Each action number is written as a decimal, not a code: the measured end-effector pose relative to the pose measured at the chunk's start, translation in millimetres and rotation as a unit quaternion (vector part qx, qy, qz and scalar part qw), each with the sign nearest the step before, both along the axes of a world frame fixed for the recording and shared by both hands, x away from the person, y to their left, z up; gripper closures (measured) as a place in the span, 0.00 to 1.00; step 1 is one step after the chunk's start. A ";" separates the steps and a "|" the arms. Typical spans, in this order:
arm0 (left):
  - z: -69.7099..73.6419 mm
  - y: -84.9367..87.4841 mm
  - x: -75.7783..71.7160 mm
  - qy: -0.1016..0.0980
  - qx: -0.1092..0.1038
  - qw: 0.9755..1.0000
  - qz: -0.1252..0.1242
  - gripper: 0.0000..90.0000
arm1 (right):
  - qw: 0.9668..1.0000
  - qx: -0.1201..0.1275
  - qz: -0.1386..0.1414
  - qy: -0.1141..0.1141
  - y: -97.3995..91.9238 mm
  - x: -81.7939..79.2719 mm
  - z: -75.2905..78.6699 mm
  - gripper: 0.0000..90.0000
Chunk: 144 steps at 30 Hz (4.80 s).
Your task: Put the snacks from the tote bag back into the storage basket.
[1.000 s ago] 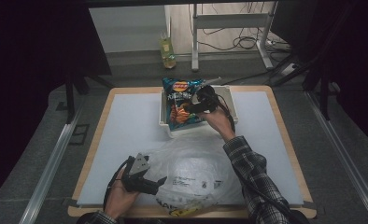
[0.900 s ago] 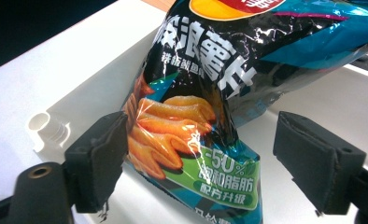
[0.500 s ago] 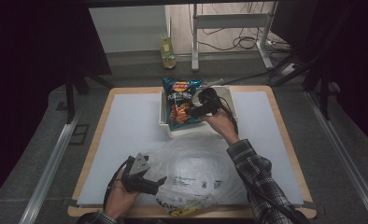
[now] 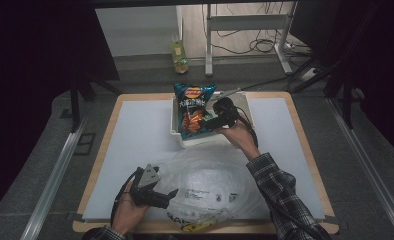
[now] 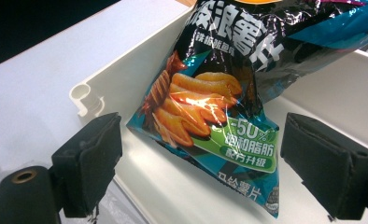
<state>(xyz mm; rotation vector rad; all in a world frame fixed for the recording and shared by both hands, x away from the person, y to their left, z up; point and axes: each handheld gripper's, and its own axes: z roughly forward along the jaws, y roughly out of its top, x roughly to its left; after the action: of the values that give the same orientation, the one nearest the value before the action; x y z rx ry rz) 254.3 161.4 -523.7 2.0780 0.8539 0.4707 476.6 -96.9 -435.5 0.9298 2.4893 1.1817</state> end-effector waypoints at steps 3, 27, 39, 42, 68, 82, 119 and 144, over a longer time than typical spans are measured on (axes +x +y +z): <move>-0.2 -0.2 -0.2 0.000 -0.001 1.000 0.001 0.01 | 1.000 -0.003 0.002 -0.005 -0.4 -3.8 0.6 0.14; 0.5 0.2 -0.9 -0.004 -0.001 1.000 0.002 0.01 | 0.999 -0.027 0.017 -0.021 -6.9 -24.7 -5.6 0.13; 0.8 0.1 -1.1 -0.006 0.002 1.000 0.001 0.01 | 0.999 -0.029 0.020 -0.023 -14.6 -34.6 -6.9 0.12; 0.8 0.1 -1.1 -0.006 0.003 1.000 0.001 0.01 | 0.999 -0.029 0.021 -0.026 -15.8 -37.1 -6.7 0.12; 0.7 0.1 -1.2 -0.006 0.005 1.000 0.000 0.01 | 0.998 -0.031 0.030 -0.048 -25.6 -54.7 -8.7 0.08; 0.7 0.1 -1.3 -0.004 0.003 1.000 -0.003 0.01 | 0.998 -0.033 0.033 -0.047 -28.7 -62.3 -12.0 0.07; 1.2 -0.4 -2.5 -0.008 0.001 1.000 -0.004 0.01 | 0.998 -0.044 0.043 -0.033 -39.5 -92.2 -12.2 0.04; 1.5 -0.4 -3.0 -0.011 0.002 1.000 -0.004 0.02 | 0.997 -0.046 0.044 -0.032 -61.0 -115.7 -11.9 0.04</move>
<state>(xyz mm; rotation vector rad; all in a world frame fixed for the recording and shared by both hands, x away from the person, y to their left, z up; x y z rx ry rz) 251.4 160.9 -522.2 2.0754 0.8326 0.4893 360.8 -157.9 -447.4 0.7552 2.5329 1.0927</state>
